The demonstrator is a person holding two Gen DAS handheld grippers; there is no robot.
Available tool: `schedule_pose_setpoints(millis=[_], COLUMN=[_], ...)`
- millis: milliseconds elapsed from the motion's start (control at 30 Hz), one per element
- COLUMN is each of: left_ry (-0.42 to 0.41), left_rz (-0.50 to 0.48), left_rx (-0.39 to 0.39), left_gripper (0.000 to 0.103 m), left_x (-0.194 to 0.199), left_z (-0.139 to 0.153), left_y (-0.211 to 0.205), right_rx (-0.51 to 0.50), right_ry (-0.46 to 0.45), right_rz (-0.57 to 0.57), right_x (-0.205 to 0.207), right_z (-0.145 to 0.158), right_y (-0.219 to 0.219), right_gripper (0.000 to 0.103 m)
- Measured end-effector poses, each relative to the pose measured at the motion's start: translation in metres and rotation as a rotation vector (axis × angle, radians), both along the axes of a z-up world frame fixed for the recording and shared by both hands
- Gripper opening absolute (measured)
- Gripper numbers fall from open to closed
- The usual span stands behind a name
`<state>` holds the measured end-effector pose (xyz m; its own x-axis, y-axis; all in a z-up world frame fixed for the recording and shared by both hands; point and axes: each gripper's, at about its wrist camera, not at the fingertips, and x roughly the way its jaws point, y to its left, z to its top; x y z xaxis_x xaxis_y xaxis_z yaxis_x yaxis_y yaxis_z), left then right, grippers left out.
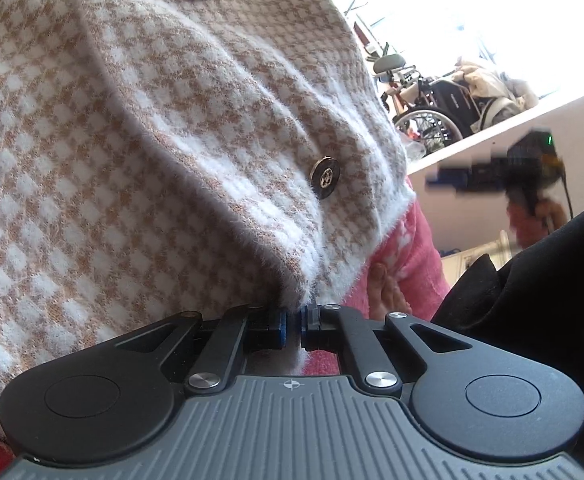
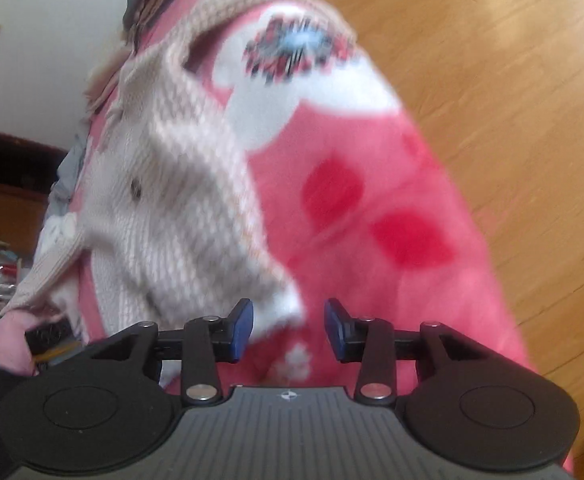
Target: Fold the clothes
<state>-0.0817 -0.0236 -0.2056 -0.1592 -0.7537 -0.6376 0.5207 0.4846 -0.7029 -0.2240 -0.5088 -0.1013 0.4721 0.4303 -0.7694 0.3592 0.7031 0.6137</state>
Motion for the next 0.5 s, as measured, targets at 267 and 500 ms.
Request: schedule_pose_setpoints(millis=[267, 500], left_ry=[-0.038, -0.049], left_rz=[-0.011, -0.021], left_rx=[0.012, 0.016], left_gripper=[0.005, 0.005], left_x=[-0.004, -0.005], left_z=[0.004, 0.004], left_y=[-0.006, -0.008], right_rx=[0.117, 0.365], right_ry=[-0.264, -0.163], right_rz=[-0.207, -0.373], right_x=[0.156, 0.298], right_z=[0.001, -0.071], right_y=[-0.019, -0.018], right_gripper=[0.085, 0.085])
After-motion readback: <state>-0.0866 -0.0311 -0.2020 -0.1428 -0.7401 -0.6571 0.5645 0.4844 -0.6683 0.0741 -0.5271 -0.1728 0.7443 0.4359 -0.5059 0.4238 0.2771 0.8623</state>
